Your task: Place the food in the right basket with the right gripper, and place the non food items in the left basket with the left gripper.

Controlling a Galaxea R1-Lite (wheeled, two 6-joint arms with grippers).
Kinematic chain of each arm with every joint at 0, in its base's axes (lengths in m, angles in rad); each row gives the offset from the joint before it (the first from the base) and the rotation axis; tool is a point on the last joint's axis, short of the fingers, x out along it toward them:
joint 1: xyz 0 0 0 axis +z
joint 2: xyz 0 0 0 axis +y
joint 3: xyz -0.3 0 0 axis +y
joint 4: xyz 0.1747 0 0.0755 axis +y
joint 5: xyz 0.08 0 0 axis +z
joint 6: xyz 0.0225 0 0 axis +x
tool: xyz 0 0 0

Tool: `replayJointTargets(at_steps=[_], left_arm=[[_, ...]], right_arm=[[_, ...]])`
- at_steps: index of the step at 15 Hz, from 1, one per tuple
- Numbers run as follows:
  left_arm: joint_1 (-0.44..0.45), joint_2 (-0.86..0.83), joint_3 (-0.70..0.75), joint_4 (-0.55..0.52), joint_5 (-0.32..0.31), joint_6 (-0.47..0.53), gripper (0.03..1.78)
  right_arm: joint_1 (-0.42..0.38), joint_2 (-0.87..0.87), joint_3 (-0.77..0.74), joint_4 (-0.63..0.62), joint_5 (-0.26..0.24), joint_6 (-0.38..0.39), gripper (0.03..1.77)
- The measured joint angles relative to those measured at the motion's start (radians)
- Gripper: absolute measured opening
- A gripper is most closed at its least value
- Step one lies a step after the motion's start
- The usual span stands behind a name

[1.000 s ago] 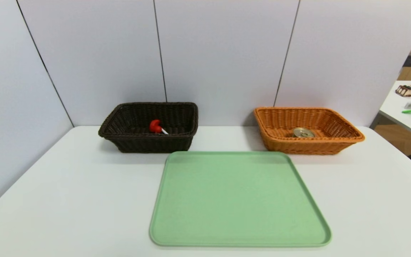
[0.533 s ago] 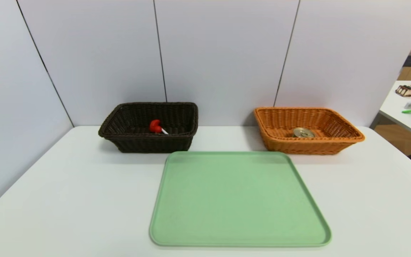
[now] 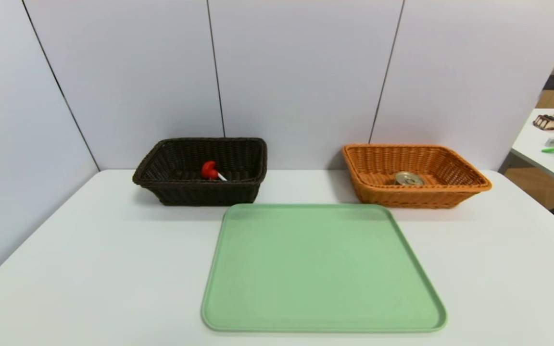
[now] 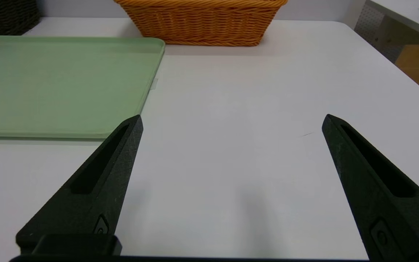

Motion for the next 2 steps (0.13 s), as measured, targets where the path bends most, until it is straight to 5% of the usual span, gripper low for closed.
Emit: replayJointTargets(at_steps=[2], left_arm=[[0.000, 0.000, 0.000, 0.000, 0.000, 0.000, 1.69]], right_arm=[[0.000, 0.000, 0.000, 0.000, -0.001, -0.001, 1.70]])
